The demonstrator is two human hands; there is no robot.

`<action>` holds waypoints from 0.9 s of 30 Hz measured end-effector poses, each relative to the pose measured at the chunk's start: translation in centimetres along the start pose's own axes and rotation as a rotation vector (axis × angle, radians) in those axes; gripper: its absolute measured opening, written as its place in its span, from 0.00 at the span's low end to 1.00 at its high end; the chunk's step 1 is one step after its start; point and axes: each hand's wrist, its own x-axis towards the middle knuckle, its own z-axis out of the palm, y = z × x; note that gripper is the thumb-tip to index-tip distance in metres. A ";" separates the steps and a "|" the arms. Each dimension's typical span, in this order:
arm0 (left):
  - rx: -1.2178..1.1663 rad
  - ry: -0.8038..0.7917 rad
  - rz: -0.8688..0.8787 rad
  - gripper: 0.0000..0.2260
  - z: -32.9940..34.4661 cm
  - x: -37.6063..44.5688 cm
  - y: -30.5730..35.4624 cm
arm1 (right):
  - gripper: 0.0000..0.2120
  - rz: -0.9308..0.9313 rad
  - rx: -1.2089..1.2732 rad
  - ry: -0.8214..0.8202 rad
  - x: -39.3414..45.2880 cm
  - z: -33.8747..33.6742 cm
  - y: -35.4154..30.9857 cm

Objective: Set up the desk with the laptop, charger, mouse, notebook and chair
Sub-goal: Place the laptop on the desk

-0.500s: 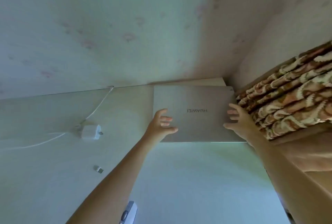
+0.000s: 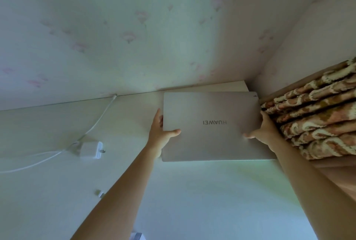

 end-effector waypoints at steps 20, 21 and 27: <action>0.033 -0.085 0.041 0.34 -2.4 0.8 2.0 | 0.49 0.050 0.223 0.168 1.2 1.3 0.0; 0.033 -0.086 0.050 0.33 -2.8 0.6 2.1 | 0.49 0.058 0.241 0.170 1.0 1.4 0.0; 0.027 -0.059 0.079 0.34 -6.0 -1.8 1.6 | 0.47 0.024 0.277 0.130 -1.0 2.3 -1.0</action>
